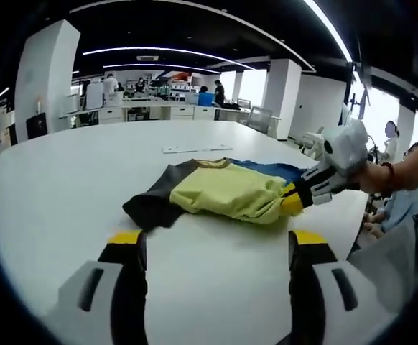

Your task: Fold the garment on the visible template until the final outline fits inside the template.

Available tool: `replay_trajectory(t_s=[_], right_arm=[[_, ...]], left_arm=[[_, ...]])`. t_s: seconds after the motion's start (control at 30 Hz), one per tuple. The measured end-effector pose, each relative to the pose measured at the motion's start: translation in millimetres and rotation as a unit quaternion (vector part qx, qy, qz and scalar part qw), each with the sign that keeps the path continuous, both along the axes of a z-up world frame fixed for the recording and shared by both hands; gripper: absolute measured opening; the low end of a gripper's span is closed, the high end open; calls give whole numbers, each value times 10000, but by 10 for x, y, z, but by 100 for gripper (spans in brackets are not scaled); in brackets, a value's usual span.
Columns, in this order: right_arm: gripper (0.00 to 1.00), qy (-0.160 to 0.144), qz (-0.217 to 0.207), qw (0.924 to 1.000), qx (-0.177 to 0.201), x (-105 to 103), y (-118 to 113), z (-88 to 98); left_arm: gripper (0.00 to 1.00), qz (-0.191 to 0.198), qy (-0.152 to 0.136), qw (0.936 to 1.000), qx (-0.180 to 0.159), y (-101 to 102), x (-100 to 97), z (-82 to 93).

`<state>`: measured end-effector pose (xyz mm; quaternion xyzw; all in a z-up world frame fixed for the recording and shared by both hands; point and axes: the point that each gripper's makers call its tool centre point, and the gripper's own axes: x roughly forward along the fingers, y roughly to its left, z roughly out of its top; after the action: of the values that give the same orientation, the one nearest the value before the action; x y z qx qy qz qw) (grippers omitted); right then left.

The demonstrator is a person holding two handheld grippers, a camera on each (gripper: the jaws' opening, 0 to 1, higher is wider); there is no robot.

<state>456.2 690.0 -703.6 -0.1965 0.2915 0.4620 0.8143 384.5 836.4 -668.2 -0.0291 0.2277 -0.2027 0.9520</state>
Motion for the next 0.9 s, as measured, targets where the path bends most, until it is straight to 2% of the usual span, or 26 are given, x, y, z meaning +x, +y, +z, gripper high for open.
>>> replay_trajectory(t_s=[0.07, 0.2, 0.57, 0.7, 0.9], right_arm=[[0, -95, -30, 9999, 73, 106, 13, 89], [0, -161, -110, 9998, 55, 267, -16, 148], [0, -90, -520, 9982, 274, 755, -33, 325], [0, 20, -685, 9970, 347, 978, -27, 330], [0, 406, -815, 9950, 421, 1211, 20, 228]], left_arm=[[76, -37, 7, 10000, 3, -14, -4, -4], [76, -62, 5, 10000, -12, -24, -3, -1], [75, -197, 71, 9998, -11, -106, -9, -42], [75, -244, 87, 9997, -31, -145, 22, -56], [74, -298, 110, 9995, -59, -205, 84, -70]])
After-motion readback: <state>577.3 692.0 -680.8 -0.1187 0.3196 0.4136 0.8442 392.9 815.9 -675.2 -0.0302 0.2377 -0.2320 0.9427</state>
